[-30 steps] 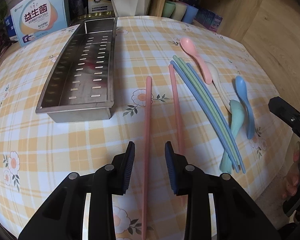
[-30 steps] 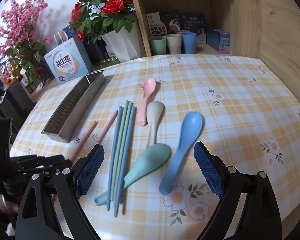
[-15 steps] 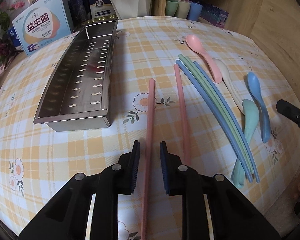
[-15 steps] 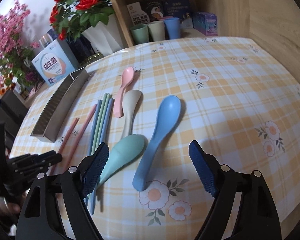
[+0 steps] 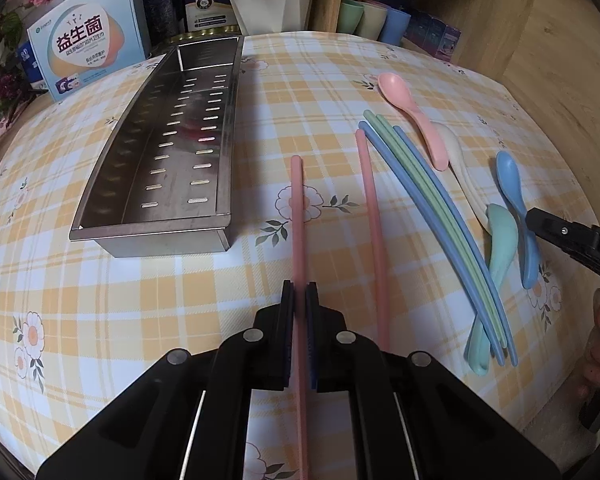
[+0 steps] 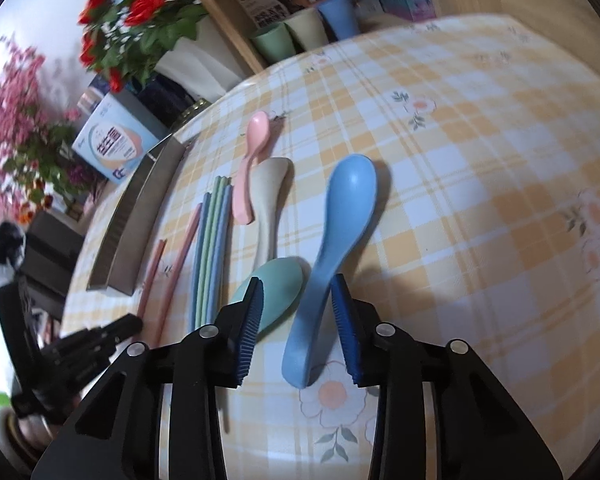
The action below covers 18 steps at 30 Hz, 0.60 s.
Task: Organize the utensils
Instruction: 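Close the left tool on a pink chopstick while the right tool grasps the blue spoon, then carry the pink chopstick into the steel tray with the left tool and release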
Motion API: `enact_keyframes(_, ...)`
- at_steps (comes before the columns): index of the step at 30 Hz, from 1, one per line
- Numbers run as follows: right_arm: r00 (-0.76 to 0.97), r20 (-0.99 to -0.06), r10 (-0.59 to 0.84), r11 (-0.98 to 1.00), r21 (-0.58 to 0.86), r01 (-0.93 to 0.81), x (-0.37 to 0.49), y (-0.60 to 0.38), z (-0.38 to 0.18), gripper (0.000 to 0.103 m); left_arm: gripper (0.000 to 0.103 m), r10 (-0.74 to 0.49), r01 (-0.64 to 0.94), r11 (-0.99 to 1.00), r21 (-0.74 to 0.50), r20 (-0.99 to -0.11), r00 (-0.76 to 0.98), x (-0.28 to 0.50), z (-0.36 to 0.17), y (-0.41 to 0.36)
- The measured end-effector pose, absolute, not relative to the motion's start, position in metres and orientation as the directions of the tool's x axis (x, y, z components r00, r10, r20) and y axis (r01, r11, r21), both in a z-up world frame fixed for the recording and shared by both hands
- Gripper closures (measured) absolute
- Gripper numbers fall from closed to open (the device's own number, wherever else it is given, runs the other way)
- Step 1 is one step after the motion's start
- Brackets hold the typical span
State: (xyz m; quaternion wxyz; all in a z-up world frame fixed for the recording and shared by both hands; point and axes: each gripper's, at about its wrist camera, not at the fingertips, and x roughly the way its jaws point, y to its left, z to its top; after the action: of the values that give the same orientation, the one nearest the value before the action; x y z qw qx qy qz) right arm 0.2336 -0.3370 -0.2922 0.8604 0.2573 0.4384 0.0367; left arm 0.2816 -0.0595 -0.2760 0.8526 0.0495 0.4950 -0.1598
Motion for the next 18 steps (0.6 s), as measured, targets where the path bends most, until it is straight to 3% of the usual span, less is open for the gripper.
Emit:
enact_keyframes(7,0.599,-0.746,0.291,0.851,0.488,0.195,0.242,-0.341,-0.306,0.084,0.097,-0.237,0.324,0.942,-0.087,-0.856,0.460,0.280,-0.276,-0.056)
enact_keyframes(10,0.597,-0.754,0.272,0.868,0.461,0.186,0.248,-0.340,-0.308,0.096,0.097,-0.239,0.326,0.941,-0.088,-0.855,0.461,0.280,-0.277,-0.056)
enact_keyframes(18,0.619,-0.764,0.185,0.936,0.329,0.126,0.261,-0.325,-0.305,0.096,0.097,-0.239,0.323,0.942,-0.089,-0.855,0.461,0.280,-0.277,-0.056)
